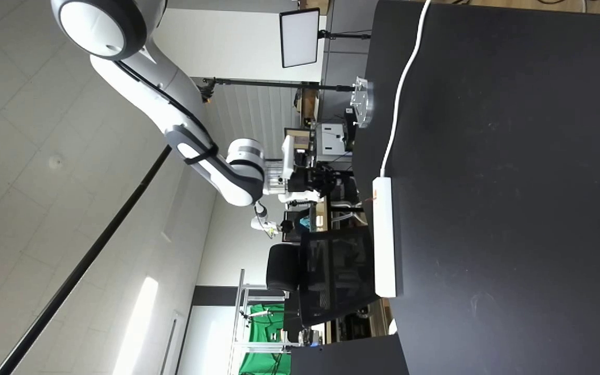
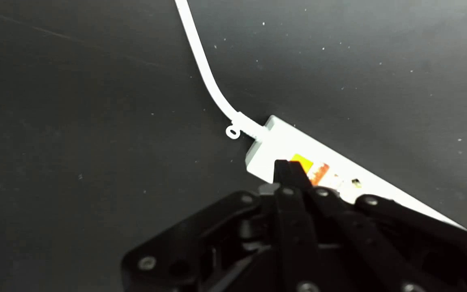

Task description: Push down on the button on the adaptor.

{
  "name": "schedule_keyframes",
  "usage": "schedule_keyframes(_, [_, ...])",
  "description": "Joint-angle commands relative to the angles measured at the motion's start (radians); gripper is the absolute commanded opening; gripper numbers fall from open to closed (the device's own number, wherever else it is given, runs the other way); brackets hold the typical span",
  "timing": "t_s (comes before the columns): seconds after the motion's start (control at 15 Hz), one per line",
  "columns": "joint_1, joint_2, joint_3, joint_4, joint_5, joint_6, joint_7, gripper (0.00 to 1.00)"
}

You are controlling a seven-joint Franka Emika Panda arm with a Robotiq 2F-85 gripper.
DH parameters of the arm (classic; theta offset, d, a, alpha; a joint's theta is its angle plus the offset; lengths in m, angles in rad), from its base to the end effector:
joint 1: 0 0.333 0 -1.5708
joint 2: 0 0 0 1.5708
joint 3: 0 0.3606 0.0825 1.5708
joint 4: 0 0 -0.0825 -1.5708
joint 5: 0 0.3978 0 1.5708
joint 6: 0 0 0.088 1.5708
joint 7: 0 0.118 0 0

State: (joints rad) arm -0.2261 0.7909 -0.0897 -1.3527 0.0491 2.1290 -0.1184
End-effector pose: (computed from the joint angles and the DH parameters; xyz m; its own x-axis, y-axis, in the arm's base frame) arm 0.7470 -0.2242 0.2640 0.9804 -0.1964 -0.0140 -0.1961 -0.9804 0.0209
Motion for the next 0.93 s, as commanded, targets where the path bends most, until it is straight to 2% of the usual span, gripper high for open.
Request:
schedule_keyframes(0.0, [-0.023,-0.135,0.003,-0.002,0.003,-0.118,-0.027,0.0])
schedule_keyframes(0.27, [-0.031,-0.226,-0.005,0.015,-0.017,-0.215,-0.078,0.0])
schedule_keyframes(0.33, [-0.025,-0.239,-0.012,0.019,-0.033,-0.243,-0.076,0.26])
schedule_keyframes(0.4, [-0.021,-0.25,-0.017,0.016,-0.052,-0.263,-0.086,0.28])
schedule_keyframes(0.53, [-0.017,-0.263,-0.019,0.013,-0.079,-0.299,-0.106,0.4])
schedule_keyframes(0.87, [-0.003,-0.266,-0.015,0.001,-0.131,-0.367,-0.144,0.75])
